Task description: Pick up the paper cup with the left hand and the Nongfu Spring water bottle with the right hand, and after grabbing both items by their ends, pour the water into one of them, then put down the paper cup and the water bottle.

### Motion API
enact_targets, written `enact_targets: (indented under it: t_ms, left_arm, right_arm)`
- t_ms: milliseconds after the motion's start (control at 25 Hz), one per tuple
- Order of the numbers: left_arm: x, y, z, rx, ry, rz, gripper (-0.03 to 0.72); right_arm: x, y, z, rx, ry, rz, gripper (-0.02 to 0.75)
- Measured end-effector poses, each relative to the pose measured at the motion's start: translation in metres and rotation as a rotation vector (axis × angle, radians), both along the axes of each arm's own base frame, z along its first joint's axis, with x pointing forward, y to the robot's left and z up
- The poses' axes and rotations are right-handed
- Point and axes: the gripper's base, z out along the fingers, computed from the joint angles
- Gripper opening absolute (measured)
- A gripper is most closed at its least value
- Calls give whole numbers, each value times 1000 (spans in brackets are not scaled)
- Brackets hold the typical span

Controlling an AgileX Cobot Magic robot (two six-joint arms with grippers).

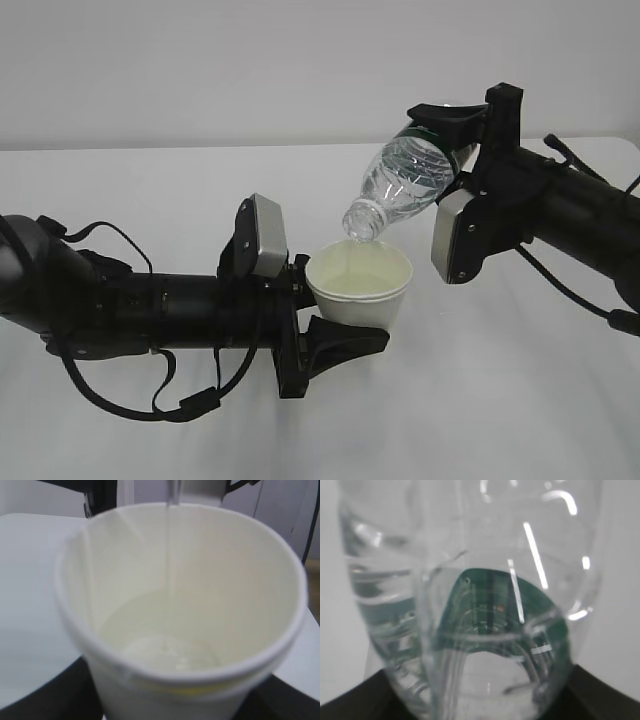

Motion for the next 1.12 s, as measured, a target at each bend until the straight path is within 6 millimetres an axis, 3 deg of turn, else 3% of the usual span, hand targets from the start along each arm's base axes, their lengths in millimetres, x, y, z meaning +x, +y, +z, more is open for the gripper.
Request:
enact_targets:
  t_ms: [1120]
  left_arm:
    - [1,0,0,-3,2,7,450]
  right_arm:
    - [0,0,0,-1,-1,0,448]
